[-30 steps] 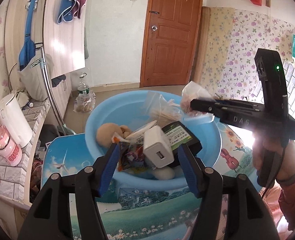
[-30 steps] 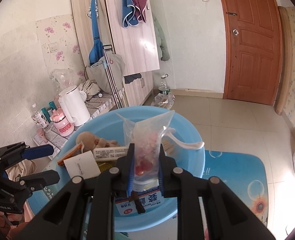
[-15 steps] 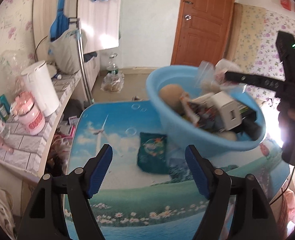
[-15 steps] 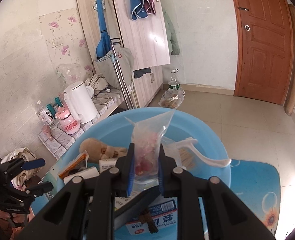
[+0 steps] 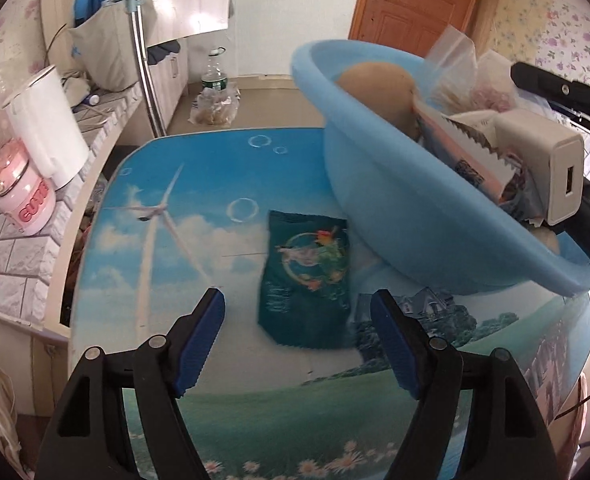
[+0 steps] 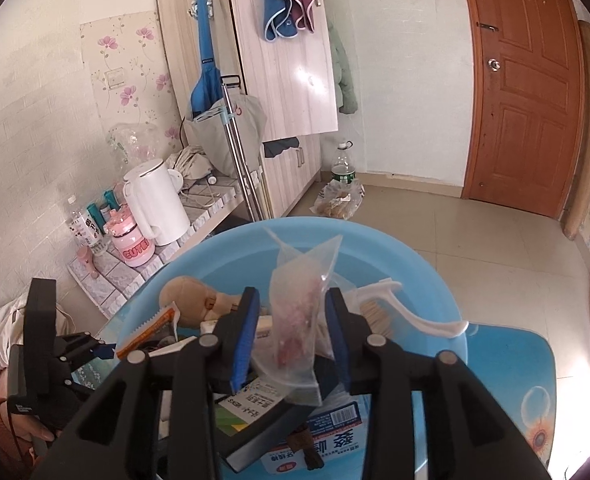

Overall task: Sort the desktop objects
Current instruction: 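Grasp the green packet with left tool while right tool holds the pink bag above the basin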

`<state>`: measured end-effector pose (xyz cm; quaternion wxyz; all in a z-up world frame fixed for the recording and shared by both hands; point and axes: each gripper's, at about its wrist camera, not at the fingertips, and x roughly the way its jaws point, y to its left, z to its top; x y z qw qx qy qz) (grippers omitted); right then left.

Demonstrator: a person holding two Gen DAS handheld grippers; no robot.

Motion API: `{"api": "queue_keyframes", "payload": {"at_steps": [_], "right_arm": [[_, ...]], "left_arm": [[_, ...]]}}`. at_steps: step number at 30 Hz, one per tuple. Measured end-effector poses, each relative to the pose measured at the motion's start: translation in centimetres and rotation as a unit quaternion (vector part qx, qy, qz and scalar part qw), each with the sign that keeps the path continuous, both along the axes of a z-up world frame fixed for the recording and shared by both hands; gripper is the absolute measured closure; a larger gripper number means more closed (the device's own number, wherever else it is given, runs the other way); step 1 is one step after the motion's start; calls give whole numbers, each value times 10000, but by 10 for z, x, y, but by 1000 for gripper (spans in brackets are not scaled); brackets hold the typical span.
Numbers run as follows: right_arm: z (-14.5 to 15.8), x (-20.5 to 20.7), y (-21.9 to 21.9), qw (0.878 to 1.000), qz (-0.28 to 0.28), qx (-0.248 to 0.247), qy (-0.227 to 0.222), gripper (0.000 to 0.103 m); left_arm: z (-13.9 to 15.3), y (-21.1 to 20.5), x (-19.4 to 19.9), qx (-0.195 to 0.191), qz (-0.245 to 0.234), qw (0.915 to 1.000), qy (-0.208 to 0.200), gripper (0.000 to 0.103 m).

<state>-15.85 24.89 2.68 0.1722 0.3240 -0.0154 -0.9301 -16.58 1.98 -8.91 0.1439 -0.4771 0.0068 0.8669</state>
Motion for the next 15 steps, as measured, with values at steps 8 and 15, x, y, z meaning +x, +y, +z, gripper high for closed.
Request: {"api": "queue_keyframes", "payload": {"at_steps": [8, 15], "right_arm": [[4, 7, 2, 10000, 13, 14, 91, 67], [4, 9, 7, 9999, -54, -63, 91, 64]], "left_arm": [[-2, 14, -8, -108, 73, 9999, 94, 28], [0, 10, -6, -52, 123, 9997, 209, 62]]}}
